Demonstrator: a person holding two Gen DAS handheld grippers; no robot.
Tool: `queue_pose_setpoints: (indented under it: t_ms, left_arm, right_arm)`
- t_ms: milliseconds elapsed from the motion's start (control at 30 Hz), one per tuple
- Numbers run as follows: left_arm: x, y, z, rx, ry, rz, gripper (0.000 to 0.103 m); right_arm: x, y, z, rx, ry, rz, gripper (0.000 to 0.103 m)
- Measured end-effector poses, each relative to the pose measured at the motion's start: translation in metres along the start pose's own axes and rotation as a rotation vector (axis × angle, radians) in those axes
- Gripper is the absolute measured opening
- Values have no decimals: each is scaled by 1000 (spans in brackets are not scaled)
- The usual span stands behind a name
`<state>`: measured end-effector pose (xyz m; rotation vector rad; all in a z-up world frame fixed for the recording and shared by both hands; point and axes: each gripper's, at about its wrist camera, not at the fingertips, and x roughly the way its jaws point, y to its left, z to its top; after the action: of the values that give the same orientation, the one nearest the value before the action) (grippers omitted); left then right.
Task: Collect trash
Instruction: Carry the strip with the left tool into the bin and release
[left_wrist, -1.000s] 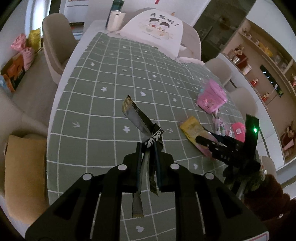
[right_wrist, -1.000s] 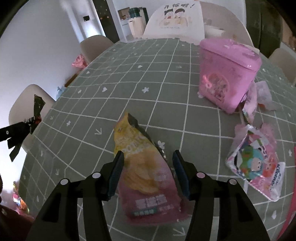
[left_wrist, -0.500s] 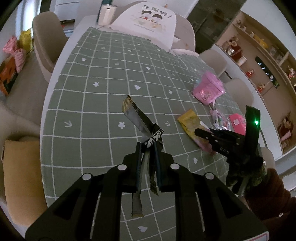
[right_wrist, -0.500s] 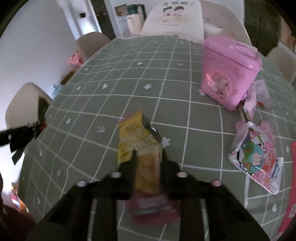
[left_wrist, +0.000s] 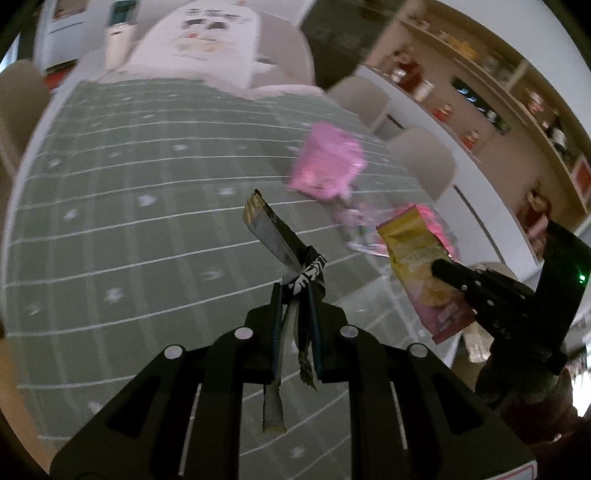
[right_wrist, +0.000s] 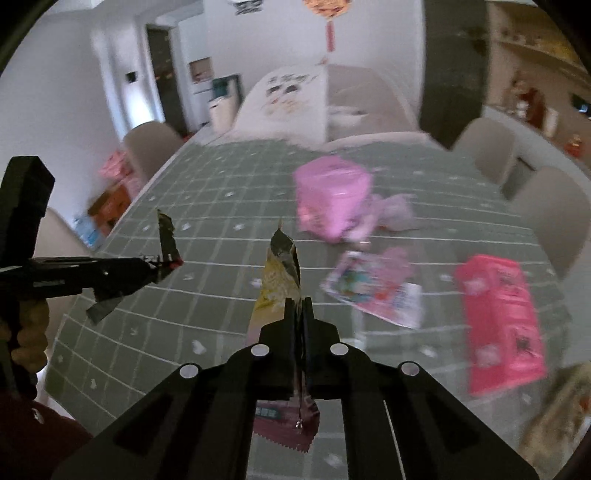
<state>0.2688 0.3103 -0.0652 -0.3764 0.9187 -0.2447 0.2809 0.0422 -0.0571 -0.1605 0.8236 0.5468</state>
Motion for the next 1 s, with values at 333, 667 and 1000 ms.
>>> queue_pose_setpoints:
  t_ms: [333, 667, 1000]
  left_arm:
    - [50, -97, 14, 140, 57, -139, 13]
    - [86, -221, 17, 318, 85, -267, 13]
    - [133, -349, -6, 466, 142, -386, 13]
  right_arm:
    - [-76, -74, -37, 122, -62, -182, 6]
    - [-150, -163, -74, 270, -141, -340, 6]
    - [-213, -237, -127, 370, -201, -474, 6]
